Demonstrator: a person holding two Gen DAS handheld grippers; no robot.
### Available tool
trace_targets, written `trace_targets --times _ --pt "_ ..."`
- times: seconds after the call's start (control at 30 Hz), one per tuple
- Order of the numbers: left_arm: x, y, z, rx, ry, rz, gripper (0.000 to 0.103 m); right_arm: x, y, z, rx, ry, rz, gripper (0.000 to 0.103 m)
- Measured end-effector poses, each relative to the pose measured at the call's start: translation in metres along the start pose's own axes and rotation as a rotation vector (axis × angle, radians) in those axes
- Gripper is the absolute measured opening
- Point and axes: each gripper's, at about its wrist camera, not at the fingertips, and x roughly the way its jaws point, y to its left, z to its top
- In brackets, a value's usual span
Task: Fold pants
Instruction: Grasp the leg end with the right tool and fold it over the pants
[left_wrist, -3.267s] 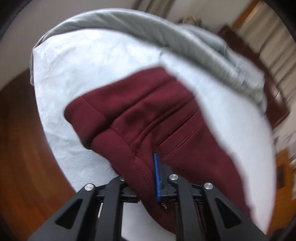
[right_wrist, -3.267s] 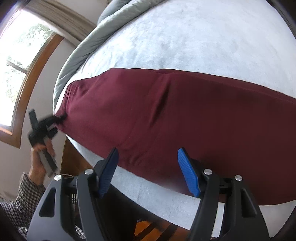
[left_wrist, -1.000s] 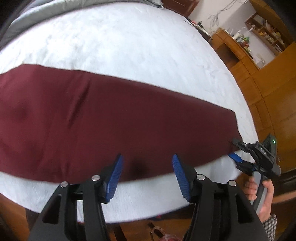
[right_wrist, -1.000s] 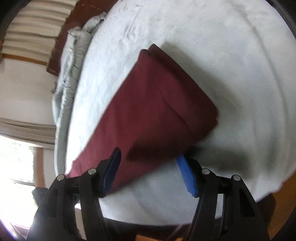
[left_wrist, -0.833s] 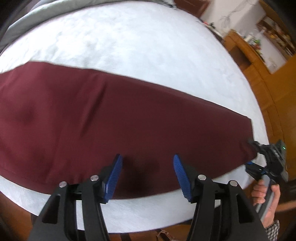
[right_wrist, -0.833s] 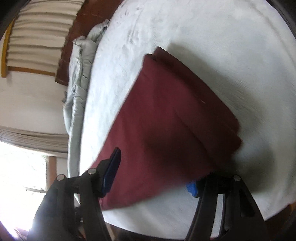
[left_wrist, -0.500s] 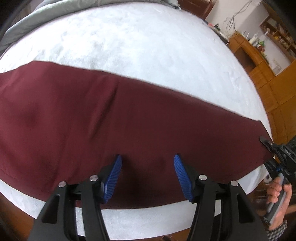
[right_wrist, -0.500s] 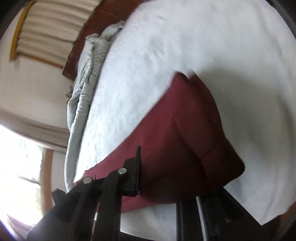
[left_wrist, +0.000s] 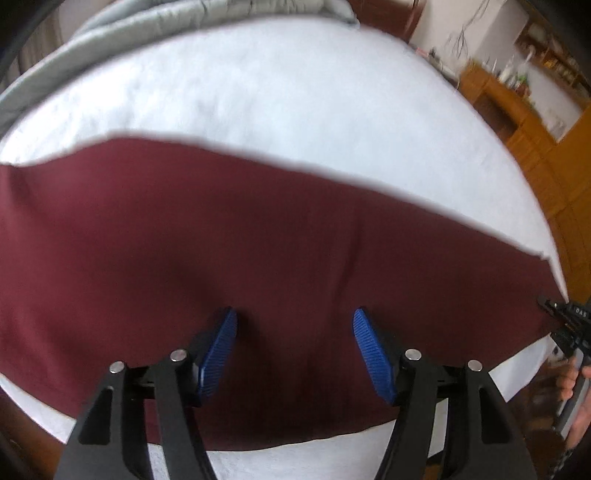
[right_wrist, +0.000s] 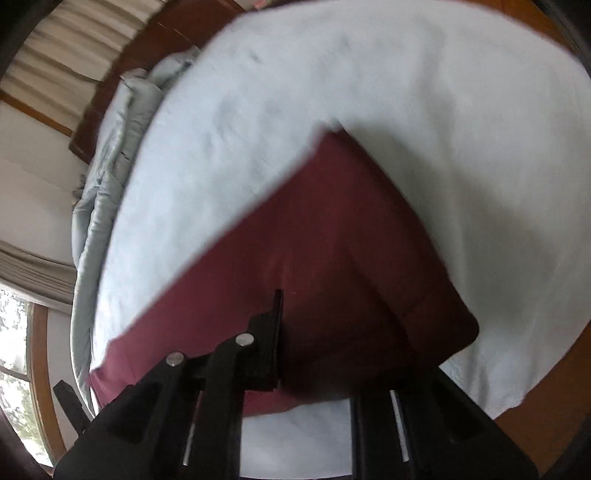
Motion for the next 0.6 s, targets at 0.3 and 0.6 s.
trace_targets --times 0.3,0.6 --pt "-0.015 -0.002 0.002 -0.021 -0.02 -0.03 0.068 -0.005 -0.003 -0.005 -0.004 0.019 0.035 0.045" --pt "-0.008 0.005 -0.002 -0.055 0.016 -0.066 0.072 -0.006 0.012 -0.009 -0.019 0.004 0.011 0.019"
